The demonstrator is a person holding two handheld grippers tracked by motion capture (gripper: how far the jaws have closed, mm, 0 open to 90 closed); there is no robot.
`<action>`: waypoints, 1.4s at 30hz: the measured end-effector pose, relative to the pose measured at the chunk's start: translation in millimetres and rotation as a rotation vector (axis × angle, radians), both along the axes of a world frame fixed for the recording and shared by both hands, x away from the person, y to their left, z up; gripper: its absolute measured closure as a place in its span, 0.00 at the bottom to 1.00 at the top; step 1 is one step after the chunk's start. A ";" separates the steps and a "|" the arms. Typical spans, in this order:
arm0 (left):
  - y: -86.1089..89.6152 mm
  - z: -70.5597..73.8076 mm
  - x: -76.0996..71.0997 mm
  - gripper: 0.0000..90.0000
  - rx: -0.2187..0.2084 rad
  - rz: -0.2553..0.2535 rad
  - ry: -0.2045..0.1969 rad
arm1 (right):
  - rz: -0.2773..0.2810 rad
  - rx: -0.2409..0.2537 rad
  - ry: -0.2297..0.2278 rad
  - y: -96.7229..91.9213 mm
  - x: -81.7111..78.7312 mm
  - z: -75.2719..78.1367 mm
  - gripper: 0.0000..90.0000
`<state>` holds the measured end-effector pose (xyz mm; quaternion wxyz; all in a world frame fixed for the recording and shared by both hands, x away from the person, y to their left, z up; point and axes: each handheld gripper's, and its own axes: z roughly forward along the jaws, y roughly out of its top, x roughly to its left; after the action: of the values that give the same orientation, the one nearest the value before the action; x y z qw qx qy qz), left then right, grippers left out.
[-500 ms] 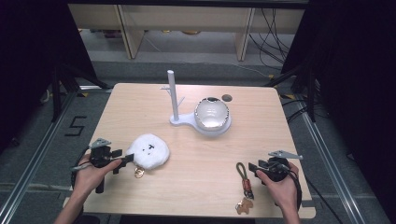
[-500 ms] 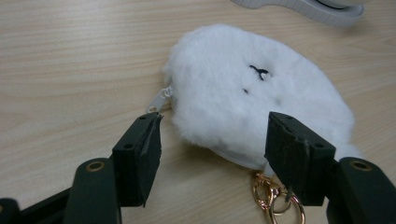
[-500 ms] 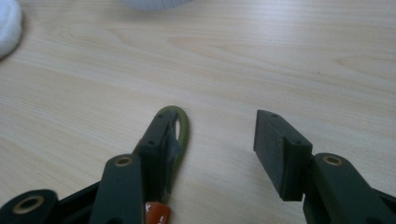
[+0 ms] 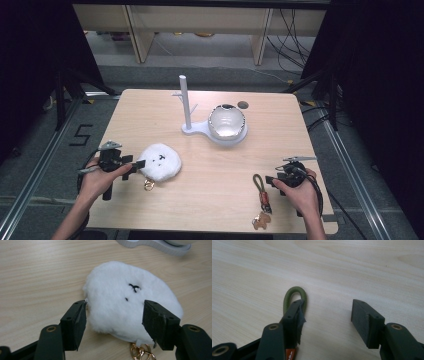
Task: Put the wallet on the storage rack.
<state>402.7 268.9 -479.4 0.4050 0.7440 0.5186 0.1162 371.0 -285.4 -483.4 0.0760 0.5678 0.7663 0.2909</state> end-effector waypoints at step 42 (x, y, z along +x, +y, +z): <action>-23.8 -7.1 72.8 0.38 0.228 -0.168 0.319 | 0.013 -0.012 0.029 4.1 -4.3 20.7 0.55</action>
<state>475.5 245.1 -486.5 0.2391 0.8345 0.4960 0.0206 366.6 -281.3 -462.7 0.0666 0.5664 0.7728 0.2785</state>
